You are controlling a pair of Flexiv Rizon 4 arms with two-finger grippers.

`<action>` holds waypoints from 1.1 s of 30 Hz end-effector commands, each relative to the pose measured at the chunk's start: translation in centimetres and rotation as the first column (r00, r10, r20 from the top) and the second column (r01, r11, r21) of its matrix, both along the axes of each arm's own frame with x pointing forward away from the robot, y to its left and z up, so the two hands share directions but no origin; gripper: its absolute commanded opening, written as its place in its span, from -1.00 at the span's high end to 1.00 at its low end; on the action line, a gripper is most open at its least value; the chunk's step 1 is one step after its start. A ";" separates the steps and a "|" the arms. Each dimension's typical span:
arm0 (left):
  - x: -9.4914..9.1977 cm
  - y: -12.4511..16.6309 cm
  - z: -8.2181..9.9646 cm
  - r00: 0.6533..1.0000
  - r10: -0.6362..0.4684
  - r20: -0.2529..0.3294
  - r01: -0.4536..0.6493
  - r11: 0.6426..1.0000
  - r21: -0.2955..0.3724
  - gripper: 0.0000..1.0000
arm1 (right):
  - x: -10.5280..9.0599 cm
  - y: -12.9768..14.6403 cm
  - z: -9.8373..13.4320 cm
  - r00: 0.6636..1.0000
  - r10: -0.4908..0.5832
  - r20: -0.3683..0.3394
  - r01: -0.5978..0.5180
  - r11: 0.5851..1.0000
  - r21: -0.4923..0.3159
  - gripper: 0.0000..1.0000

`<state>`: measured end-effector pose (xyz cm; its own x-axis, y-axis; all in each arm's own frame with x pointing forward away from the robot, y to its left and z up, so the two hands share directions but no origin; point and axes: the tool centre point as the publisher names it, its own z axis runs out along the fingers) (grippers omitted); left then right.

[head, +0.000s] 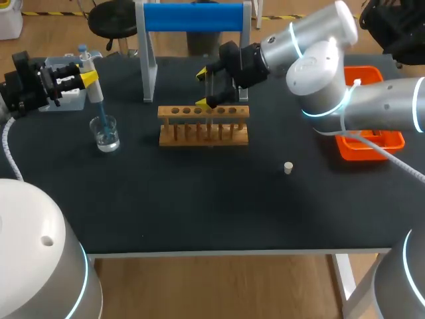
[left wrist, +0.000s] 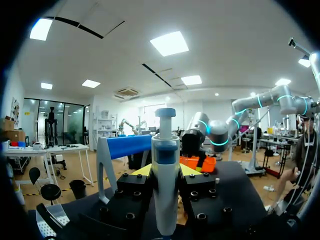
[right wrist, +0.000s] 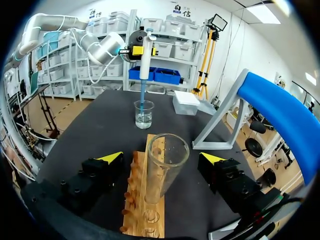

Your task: Invert the test tube, pick up the pipette, mount the tip to pipette, aspirate from beaker and dispense into the tube, eject the tip, return the pipette, and cap with the stopper.

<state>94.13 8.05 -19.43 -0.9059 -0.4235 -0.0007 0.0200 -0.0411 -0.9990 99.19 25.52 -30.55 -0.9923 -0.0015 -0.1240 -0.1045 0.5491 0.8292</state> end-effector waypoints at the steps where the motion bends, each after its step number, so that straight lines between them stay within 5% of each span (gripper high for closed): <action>1: 0.0 0.1 0.0 1.000 -0.004 0.000 0.004 1.000 -0.001 1.00 | 0.0 -0.1 0.1 1.000 0.001 0.000 -0.001 1.000 -0.002 -1.00; 7: -0.4 -0.3 1.7 1.000 0.001 0.007 -0.002 0.999 0.035 1.00 | 0.0 -0.1 0.1 1.000 0.001 0.000 -0.001 1.000 -0.002 -1.00; 20: -1.2 -2.7 9.0 0.999 -0.034 0.041 0.028 0.990 0.140 1.00 | 0.0 -0.1 0.1 1.000 0.001 0.000 -0.001 1.000 -0.002 -1.00; 33: -0.9 -9.0 14.5 0.980 -0.187 0.073 0.177 0.976 0.124 1.00 | 0.0 -0.1 0.1 1.000 0.001 0.000 -0.001 1.000 -0.002 -1.00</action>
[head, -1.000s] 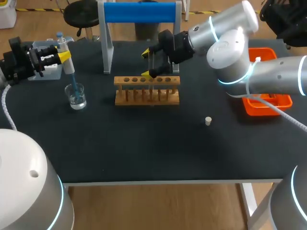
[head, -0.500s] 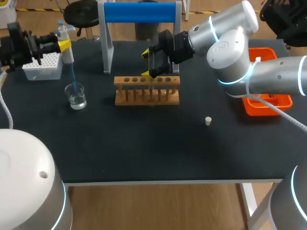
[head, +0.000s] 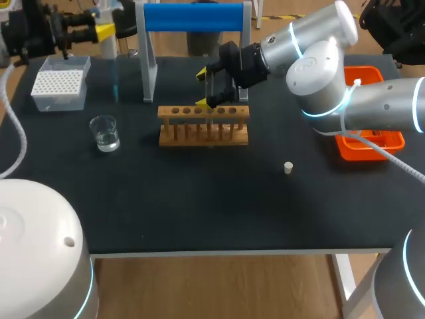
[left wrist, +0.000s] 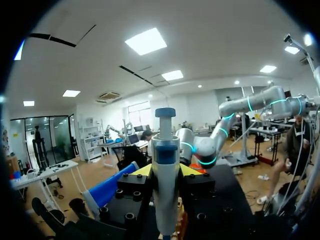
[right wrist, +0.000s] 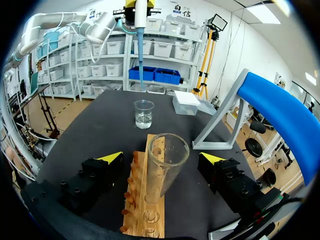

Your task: Invert the test tube, pick up the pipette, mount the tip to pipette, aspirate from beaker and dispense into the tube, eject the tip, return the pipette, and cap with the stopper.

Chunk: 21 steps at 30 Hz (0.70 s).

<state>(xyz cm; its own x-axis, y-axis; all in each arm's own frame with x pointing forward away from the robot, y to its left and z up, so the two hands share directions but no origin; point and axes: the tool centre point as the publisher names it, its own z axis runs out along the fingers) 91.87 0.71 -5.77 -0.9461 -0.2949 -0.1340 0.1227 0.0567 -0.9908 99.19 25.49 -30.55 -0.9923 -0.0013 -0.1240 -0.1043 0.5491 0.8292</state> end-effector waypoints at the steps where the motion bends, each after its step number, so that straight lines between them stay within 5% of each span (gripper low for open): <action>1: 1.5 -2.4 1.2 0.998 -0.064 -0.027 0.065 0.998 0.017 1.00 | 0.0 -0.1 0.1 1.000 0.001 0.000 -0.001 1.000 -0.002 -1.00; 6: 1.8 -5.6 2.4 0.986 -0.156 -0.063 0.155 0.988 -0.017 1.00 | 0.0 -0.1 0.1 1.000 0.001 0.000 -0.001 1.000 -0.002 -1.00; 21: 3.0 -11.0 5.8 0.959 -0.280 -0.051 0.277 0.959 -0.053 1.00 | 0.0 -0.1 0.1 1.000 0.001 0.000 -0.001 1.000 -0.002 -1.00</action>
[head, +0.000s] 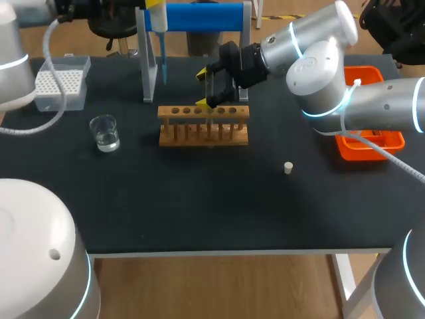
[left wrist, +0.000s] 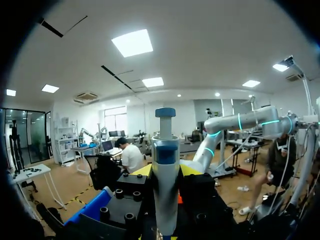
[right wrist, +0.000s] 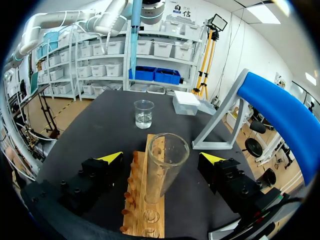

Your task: Invert the test tube, pick up the pipette, mount the tip to pipette, aspirate from beaker and dispense into the tube, eject the tip, return the pipette, and cap with the stopper.

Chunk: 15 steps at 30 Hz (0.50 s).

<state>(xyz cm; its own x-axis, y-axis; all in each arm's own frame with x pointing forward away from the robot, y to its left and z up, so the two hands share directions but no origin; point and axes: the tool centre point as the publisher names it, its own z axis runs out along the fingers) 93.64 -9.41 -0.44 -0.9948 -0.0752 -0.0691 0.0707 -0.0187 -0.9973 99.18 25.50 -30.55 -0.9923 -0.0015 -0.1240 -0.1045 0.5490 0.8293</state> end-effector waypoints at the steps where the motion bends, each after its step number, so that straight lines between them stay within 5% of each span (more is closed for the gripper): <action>1: 1.3 -1.1 0.6 0.998 -0.058 0.002 0.058 0.998 0.004 1.00 | 0.0 -0.1 0.1 1.000 0.001 0.000 -0.001 1.000 -0.002 -1.00; 15: 1.9 -3.7 1.8 0.993 -0.120 0.000 0.120 0.993 0.001 1.00 | 0.0 -0.1 0.1 1.000 0.001 0.000 -0.001 1.000 -0.002 -1.00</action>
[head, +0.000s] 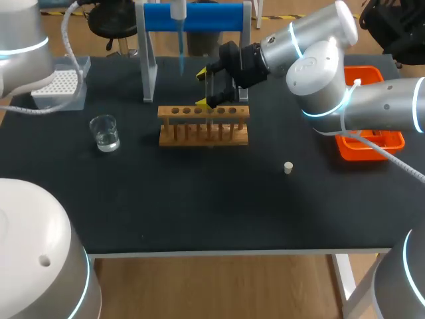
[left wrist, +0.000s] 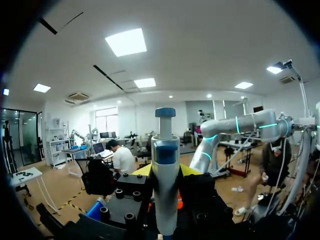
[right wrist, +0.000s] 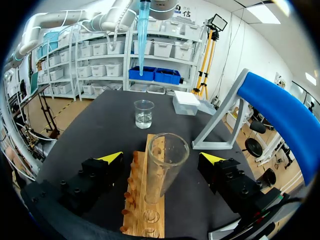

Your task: Invert the test tube, pick up the pipette, mount the tip to pipette, aspirate from beaker and dispense into the tube, eject the tip, return the pipette, and cap with the stopper.

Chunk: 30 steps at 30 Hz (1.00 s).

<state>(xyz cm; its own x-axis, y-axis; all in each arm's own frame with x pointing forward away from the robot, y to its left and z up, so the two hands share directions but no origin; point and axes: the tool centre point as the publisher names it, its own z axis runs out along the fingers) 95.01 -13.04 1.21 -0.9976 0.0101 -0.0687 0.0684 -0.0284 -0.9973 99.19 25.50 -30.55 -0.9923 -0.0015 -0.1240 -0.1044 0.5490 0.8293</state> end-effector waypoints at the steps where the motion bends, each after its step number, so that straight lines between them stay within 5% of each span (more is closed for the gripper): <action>1: 0.5 -0.1 0.1 0.999 -0.035 0.000 0.035 0.999 0.004 1.00 | 0.0 -0.1 0.1 1.000 0.001 0.000 -0.001 1.000 -0.002 -1.00; 30: 0.7 -0.7 -0.3 0.999 -0.041 -0.002 0.041 0.999 -0.001 1.00 | 0.0 -0.1 0.1 1.000 0.001 0.000 -0.001 1.000 -0.002 -1.00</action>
